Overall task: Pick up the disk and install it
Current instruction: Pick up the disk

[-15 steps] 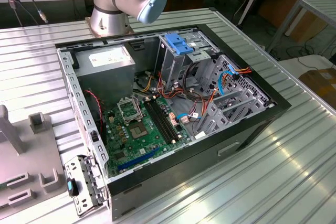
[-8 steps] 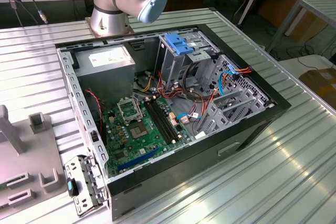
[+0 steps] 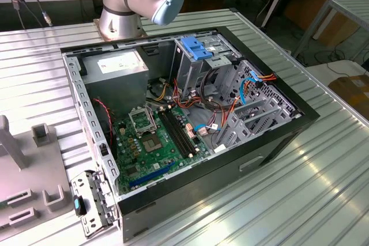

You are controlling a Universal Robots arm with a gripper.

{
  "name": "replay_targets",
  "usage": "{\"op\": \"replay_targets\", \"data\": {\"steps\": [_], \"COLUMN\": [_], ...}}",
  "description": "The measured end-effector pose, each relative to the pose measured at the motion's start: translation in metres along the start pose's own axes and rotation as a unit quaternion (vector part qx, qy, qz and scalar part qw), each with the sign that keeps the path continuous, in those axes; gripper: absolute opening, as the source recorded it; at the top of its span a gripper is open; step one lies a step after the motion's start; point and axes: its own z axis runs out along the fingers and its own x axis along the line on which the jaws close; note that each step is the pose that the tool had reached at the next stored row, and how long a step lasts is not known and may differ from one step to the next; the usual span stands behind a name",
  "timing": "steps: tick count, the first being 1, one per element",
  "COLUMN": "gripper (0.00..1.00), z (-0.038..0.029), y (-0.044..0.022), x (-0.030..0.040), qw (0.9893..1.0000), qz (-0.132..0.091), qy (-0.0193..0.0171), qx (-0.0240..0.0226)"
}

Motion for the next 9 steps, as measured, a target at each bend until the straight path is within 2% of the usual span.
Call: {"op": "replay_targets", "data": {"steps": [4,6,9], "gripper": [0.37,0.37,0.37], "z": [0.0001,0.0001,0.0002], "y": [-0.0085,-0.0164,-0.0217], "x": [-0.0004,-0.0007,-0.0010], "qw": [1.0000,1.0000,1.0000], "qz": [0.000,0.000,0.000], "qy": [0.0000,0.0000,0.0000], "qx": [0.0000,0.0000,0.0000]}}
